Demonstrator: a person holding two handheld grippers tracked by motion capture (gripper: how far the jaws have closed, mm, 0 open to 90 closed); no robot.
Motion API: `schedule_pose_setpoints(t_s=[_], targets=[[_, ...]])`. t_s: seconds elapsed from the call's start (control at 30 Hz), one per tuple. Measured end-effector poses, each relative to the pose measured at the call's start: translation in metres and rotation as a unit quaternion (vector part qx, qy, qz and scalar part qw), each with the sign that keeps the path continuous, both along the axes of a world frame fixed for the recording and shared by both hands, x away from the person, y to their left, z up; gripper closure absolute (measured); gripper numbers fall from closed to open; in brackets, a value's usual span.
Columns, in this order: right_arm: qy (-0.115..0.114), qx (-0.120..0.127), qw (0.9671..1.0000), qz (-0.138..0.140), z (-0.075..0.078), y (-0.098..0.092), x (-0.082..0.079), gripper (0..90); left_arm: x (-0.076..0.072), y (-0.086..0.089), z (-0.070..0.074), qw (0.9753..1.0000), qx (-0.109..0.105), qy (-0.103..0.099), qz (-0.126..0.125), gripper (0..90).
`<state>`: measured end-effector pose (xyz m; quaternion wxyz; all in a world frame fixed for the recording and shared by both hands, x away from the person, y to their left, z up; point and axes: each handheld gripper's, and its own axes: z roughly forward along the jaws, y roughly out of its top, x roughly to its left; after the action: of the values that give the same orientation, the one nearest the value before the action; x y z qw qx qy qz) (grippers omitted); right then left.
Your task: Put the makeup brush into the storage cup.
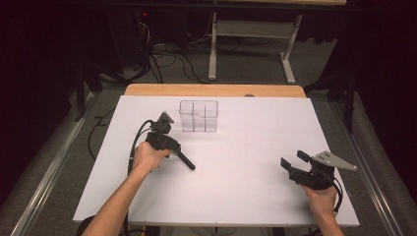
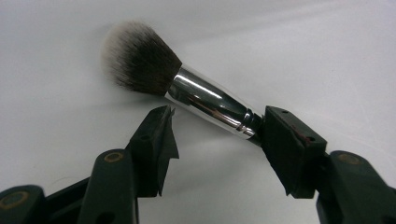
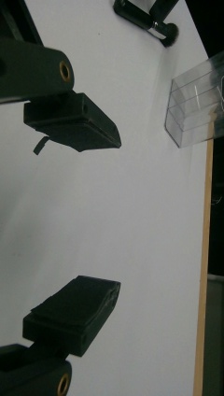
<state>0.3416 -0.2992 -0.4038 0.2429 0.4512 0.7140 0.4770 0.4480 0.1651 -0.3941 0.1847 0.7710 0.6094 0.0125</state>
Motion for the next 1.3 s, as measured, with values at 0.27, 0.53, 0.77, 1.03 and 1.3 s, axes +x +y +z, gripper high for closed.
schedule_pose_setpoints(t_s=[0.27,0.53,0.77,1.03,1.3], targets=[[0.0,0.0,1.0,0.0,0.0,0.0,0.0,28.1,0.001,-0.002,0.0,0.9999,-0.012,0.0,0.011,38.8],[0.0,0.0,1.0,0.001,0.0,0.0,0.0,28.2,0.003,-0.005,0.0,0.9996,-0.013,-0.002,0.026,36.0],[0.001,0.0,1.0,0.0,0.0,0.0,0.0,28.1,0.006,-0.006,-0.003,0.999,-0.011,0.001,0.042,34.7],[0.0,-0.001,1.0,0.001,0.0,0.0,0.0,28.2,0.008,-0.009,-0.006,0.9988,-0.006,-0.001,0.048,35.1],[-0.001,-0.001,1.0,0.001,0.0,0.0,0.0,28.2,0.007,-0.011,-0.008,0.9991,0.015,-0.007,0.039,40.0]])
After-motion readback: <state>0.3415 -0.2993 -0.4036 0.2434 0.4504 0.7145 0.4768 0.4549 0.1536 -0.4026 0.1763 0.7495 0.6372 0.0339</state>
